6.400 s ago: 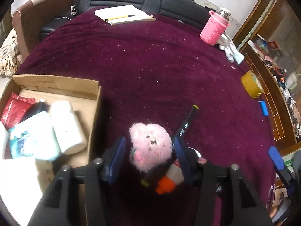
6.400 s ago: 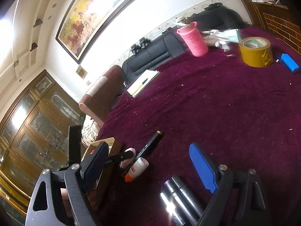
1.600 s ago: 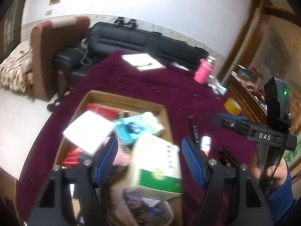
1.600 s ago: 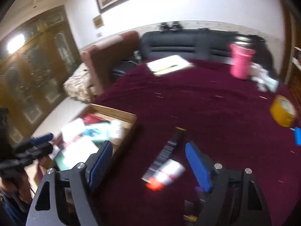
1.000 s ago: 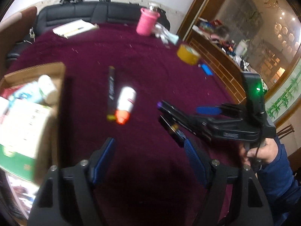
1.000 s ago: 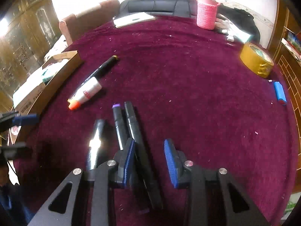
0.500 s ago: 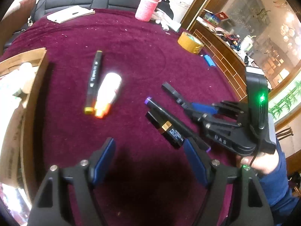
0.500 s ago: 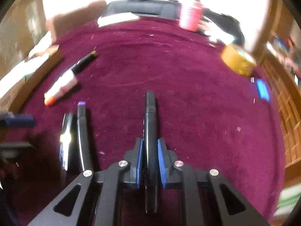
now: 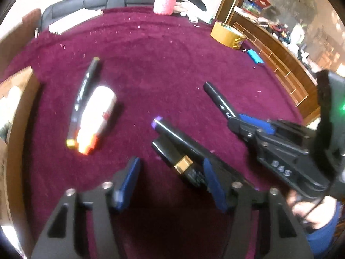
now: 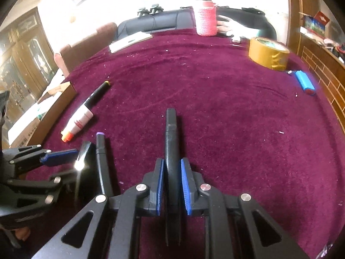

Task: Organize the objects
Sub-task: 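Grasp a gold-banded black marker with the left tool while the right tool grasps a black marker, then carry the gold-banded marker to the tray with the left tool while the right tool carries its marker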

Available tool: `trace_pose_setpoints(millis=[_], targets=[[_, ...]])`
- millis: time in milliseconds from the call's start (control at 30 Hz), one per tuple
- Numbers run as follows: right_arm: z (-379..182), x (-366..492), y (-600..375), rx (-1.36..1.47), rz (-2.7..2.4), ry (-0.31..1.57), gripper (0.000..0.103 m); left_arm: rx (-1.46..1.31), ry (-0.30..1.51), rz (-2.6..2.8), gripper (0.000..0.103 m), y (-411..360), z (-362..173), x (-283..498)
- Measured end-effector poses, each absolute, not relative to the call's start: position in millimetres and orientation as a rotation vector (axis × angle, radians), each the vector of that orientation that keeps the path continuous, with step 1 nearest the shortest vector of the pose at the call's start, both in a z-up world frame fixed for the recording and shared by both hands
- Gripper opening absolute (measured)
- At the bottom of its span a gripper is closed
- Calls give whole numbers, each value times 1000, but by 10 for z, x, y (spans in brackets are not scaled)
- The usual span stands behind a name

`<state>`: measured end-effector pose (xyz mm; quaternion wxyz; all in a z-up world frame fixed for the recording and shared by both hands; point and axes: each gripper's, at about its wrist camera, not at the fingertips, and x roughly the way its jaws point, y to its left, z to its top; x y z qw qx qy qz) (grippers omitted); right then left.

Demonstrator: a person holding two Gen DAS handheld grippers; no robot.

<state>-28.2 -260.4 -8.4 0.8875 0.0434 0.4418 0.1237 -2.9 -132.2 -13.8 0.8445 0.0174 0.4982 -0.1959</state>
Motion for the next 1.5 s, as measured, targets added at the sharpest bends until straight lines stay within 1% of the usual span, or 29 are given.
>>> trace_pose_setpoints(millis=[33,67,100,133,167,267,467,667,867,1033,1100,1167,1200,1233,1267,1367,1400,1433,1500], targets=[[-87,-277,-2619,98,262,918,18,78,1037,-399,43,-1347,-142,-30],[-88,-281,-2634,107,267,918,18,122,1021,-380,28,-1354,-149,-42],[-86,-291,-2643,113,272,918,18,179,998,-362,22,-1347,-158,-75],[-87,-293,-2645,112,273,917,18,209,982,-364,18,-1332,-164,-101],[-86,-294,-2641,108,274,917,18,219,977,-380,17,-1281,-164,-133],[-80,-307,-2589,76,270,914,19,210,987,-396,17,-1196,-154,-146],[-74,-336,-2456,-28,238,913,19,268,930,-377,18,-1277,-178,-175],[-85,-342,-2355,-122,190,912,19,246,913,-377,20,-1252,-190,-170],[-82,-400,-2177,-267,104,885,27,252,912,-374,21,-1247,-206,-172],[-60,-332,-2307,-179,124,918,31,244,913,-376,21,-1243,-193,-175],[-67,-324,-2325,-175,109,905,41,239,915,-378,20,-1240,-188,-174],[-66,-307,-2330,-165,108,910,41,237,915,-379,21,-1239,-190,-174],[-64,-300,-2333,-158,106,913,44,239,915,-377,21,-1240,-189,-174],[-69,-297,-2345,-149,100,915,44,240,914,-375,21,-1240,-191,-173],[-67,-296,-2349,-145,103,915,44,240,914,-374,21,-1240,-190,-172],[-63,-317,-2308,-151,136,906,16,242,913,-368,21,-1252,-189,-168],[-52,-337,-2288,-168,112,896,16,245,912,-368,21,-1257,-187,-171],[-35,-352,-2296,-161,108,887,16,245,911,-373,17,-1263,-187,-173],[30,-384,-2390,-83,120,877,16,250,909,-373,17,-1273,-186,-175]])
